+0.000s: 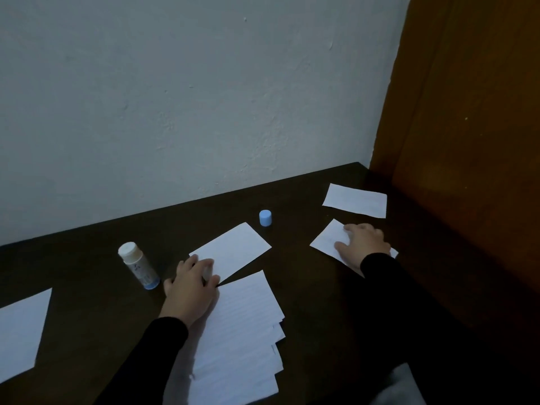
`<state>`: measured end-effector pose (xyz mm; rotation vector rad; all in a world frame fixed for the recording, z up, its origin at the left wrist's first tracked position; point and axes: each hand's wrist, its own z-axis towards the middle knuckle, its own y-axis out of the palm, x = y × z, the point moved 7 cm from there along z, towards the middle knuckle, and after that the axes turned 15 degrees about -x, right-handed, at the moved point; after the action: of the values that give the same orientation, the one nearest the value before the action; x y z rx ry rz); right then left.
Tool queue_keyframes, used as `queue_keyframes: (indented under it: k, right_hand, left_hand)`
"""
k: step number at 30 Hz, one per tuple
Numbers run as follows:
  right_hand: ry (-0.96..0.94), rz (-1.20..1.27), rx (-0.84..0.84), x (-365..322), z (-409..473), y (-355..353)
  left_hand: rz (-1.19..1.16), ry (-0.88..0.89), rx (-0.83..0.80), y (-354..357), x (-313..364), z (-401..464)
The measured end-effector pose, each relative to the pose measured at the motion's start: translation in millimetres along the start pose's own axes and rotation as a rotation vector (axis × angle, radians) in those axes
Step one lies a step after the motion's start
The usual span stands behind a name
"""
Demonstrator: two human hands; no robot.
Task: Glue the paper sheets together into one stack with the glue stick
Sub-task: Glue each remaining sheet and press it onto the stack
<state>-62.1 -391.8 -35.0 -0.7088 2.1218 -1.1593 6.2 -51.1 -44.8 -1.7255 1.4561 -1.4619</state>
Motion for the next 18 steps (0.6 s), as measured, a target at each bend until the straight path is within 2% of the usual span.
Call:
queue_keyframes:
  k: [4, 11, 15, 18]
  right_hand:
    - [0.015, -0.066, -0.043, -5, 5, 5]
    - [-0.118, -0.09, -0.09, -34, -1, 13]
    - [-0.21, -0.003, -0.065, -51, -6, 16]
    - [-0.3, 0.055, -0.043, -64, -13, 12]
  left_hand:
    - [-0.024, 0.025, -0.026, -3, -1, 1]
    - [-0.048, 0.032, -0.088, -5, -9, 6]
    - [-0.119, 0.062, -0.022, -8, -9, 1]
    - [-0.055, 0.084, -0.054, -7, -10, 2]
